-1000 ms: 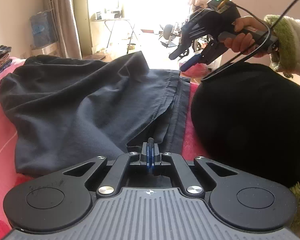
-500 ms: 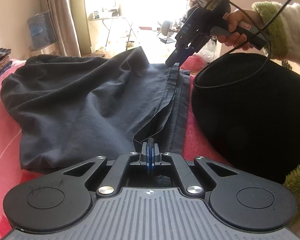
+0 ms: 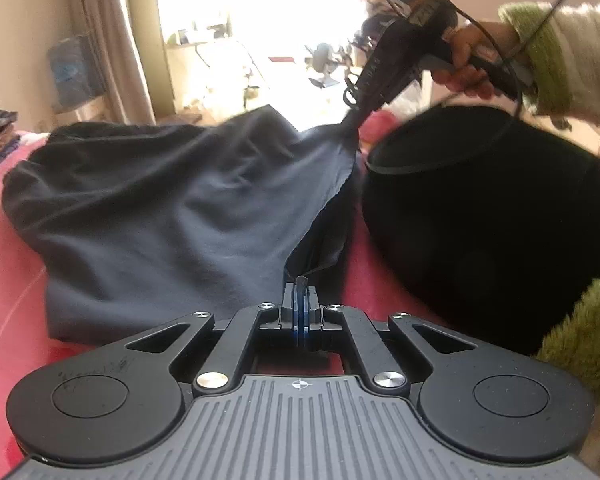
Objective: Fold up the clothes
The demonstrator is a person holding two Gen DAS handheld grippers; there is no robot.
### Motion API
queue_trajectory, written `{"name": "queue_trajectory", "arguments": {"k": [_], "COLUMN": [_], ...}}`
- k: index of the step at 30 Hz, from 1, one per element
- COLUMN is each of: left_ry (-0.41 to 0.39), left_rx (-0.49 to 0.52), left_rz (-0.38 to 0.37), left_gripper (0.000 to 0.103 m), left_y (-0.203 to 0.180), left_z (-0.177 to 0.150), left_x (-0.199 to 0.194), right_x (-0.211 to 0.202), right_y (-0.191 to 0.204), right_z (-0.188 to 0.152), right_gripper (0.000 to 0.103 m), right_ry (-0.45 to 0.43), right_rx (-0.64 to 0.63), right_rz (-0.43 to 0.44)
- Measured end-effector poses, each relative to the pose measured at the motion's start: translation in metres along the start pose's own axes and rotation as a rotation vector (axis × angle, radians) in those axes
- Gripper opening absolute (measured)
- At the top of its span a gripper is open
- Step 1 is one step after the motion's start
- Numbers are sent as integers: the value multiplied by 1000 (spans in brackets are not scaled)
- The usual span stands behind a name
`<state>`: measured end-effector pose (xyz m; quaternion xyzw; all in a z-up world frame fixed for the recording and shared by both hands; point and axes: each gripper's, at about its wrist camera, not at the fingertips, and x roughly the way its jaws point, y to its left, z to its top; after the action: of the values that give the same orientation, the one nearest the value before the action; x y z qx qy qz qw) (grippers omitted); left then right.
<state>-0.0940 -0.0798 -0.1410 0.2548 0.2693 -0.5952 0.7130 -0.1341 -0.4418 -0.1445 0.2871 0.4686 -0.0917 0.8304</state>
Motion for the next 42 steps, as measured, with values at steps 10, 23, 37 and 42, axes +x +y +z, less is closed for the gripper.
{"name": "queue_trajectory", "arguments": {"k": [10,23,37,42], "left_ry": [113,18,85,88], "left_rx": [32,-236,-283,-273], "left_rz": [-5,2,-86,-102], "left_gripper": [17,26,27,28], "left_y": [-4,29,32,32], "left_z": [-5,29,8,7], "left_x": [16,-2,52,55], "right_x": [15,-35,54,92], "right_y": [-15,3,142,156], "right_z": [-7,13,98,134], "right_gripper": [13,23,23,23], "right_ry": [22,-161,-99,-140], "right_rx": [54,73,-291,-396], "right_rz": [-69,21,-84,-171]}}
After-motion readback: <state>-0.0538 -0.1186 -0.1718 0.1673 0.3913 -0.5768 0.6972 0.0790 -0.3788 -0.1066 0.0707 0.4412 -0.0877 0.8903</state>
